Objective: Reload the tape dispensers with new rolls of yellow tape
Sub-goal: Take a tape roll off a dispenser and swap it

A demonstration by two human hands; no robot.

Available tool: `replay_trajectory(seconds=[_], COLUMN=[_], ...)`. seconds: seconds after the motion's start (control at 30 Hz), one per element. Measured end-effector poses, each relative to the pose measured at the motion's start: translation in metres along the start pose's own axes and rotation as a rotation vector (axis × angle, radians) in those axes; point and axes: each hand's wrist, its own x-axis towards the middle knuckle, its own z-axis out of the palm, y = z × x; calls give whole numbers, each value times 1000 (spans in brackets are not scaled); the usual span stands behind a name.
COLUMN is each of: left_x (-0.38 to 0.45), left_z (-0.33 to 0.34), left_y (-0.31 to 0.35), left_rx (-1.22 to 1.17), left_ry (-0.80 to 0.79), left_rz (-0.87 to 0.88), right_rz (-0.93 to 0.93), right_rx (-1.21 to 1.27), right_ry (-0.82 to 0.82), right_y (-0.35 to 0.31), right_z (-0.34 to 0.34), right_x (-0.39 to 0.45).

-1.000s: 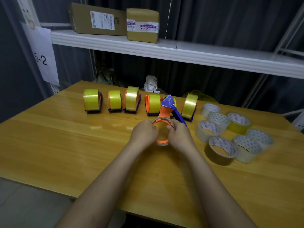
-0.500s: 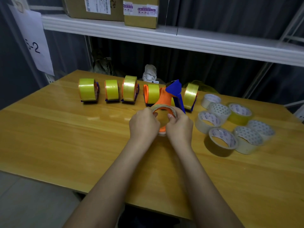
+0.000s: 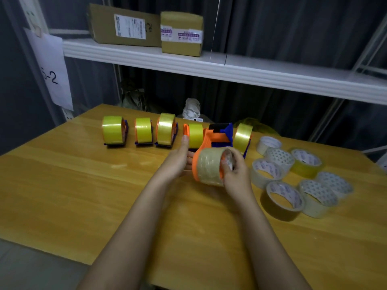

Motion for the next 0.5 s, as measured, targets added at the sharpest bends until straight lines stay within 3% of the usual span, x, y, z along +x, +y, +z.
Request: replay_trajectory(seconds=[0.1, 0.27, 0.4, 0.5], left_x=[-3, -10, -18, -22], left_z=[10, 28, 31, 31], left_y=[-1, 0, -6, -14], left_rx=[-161, -360, -303, -300], left_ry=[-59, 84, 123, 170], left_rz=[-46, 34, 136, 300], right_rz=[8, 113, 62, 194], right_rx=[159, 416, 178, 206], right_ry=[-42, -111, -178, -287], right_y=[-1, -9, -18, -34], right_z=[6, 14, 14, 11], right_x=[-2, -9, -14, -12])
